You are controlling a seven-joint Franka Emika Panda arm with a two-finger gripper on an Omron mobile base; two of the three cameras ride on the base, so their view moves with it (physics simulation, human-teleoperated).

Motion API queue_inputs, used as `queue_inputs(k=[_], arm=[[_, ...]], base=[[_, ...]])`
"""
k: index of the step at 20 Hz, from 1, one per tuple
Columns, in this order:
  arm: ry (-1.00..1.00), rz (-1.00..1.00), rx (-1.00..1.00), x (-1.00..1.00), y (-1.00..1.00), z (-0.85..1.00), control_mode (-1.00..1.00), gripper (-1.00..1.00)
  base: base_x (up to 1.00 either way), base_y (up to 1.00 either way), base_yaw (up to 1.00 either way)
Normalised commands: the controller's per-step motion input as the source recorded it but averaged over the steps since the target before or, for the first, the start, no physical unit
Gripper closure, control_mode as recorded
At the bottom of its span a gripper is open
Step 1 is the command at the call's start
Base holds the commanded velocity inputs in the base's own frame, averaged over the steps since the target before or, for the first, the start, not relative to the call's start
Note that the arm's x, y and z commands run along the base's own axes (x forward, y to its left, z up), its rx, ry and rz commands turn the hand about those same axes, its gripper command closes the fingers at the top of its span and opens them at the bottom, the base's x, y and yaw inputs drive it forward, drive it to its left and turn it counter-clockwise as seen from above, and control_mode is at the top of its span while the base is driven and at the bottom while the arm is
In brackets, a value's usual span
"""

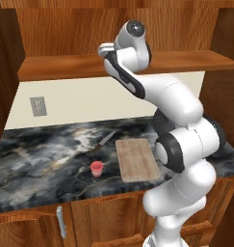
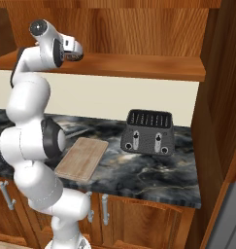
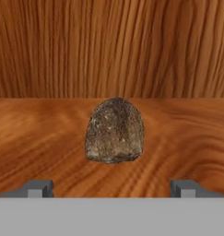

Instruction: Pick the bread, place it on the cutting board, pick the jam, place it on the counter, and close the cabinet.

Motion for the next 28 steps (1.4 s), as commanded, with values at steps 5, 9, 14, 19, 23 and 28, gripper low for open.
queue_inputs(k=[5,9,14,19,23,28], arm=[[0.0,0.0,0.0,0.3,0.0,-0.12,-1.0,-1.0],[0.0,0.0,0.0,0.27,0.0,-0.12,-1.0,-1.0],[0.0,0.0,0.0,0.24,0.0,-0.08,-1.0,-1.0],[0.0,0.0,0.0,0.25,0.0,-0.07,-1.0,-1.0],[0.0,0.0,0.0,0.25,0.0,-0.07,-1.0,-1.0],[0.0,0.0,0.0,0.25,0.0,-0.05,-1.0,-1.0]], base=[[0.0,0.0,0.0],[0.0,0.0,0.0],[0.0,0.0,0.0],[0.0,0.0,0.0],[0.0,0.0,0.0],[0.0,0.0,0.0]])
